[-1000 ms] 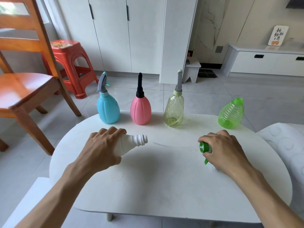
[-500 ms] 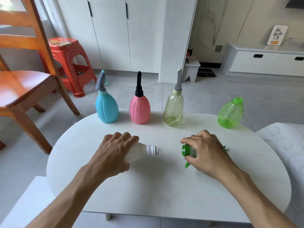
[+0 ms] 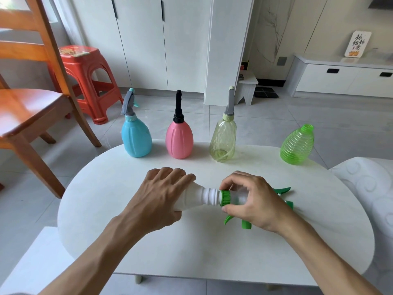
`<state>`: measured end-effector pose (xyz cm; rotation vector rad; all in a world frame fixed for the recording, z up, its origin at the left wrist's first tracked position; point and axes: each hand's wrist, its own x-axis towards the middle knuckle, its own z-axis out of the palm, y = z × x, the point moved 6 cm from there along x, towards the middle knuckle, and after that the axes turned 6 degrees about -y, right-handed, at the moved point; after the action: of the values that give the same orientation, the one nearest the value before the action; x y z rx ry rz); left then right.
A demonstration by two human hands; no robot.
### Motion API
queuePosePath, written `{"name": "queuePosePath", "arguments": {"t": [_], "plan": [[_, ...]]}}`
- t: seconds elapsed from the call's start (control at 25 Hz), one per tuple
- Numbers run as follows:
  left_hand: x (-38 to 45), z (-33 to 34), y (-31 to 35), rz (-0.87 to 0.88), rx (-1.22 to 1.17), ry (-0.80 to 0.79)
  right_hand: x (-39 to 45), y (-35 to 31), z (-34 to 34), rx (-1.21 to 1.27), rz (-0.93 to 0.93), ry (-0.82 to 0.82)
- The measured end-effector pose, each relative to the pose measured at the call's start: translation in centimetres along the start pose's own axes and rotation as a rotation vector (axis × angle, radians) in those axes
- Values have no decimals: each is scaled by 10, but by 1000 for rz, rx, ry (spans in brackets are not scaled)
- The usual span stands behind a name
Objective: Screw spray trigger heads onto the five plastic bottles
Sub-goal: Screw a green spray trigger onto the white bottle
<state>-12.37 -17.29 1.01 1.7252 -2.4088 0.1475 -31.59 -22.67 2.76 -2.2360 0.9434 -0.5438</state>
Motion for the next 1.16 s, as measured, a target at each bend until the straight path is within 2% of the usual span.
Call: {"name": "queuePosePath", "arguments": {"t": [0.28, 0.44, 0.6, 0.8, 0.88, 0.96, 1.04, 1.16], "plan": [[-1, -6, 4, -8, 11, 28, -4, -1, -2, 23, -6, 0], [-1, -10, 8, 22, 33, 47, -3, 8, 1, 106, 79, -100], [0, -11, 11, 43, 34, 37, -2, 20, 10, 532, 257, -249], [0, -10, 10, 42, 28, 46, -9, 26, 22, 789, 449, -335], [-1, -8, 8, 12, 5, 39, -11, 25, 28, 947, 539, -338], [-1, -5, 6, -35, -61, 14, -9, 26, 27, 1090, 604, -272], [-1, -1, 3, -115, -215, -17, -4, 25, 23, 1275, 599, -198], [0, 4, -4, -245, -508, -60, 3, 22, 15, 1452, 453, -153]]}}
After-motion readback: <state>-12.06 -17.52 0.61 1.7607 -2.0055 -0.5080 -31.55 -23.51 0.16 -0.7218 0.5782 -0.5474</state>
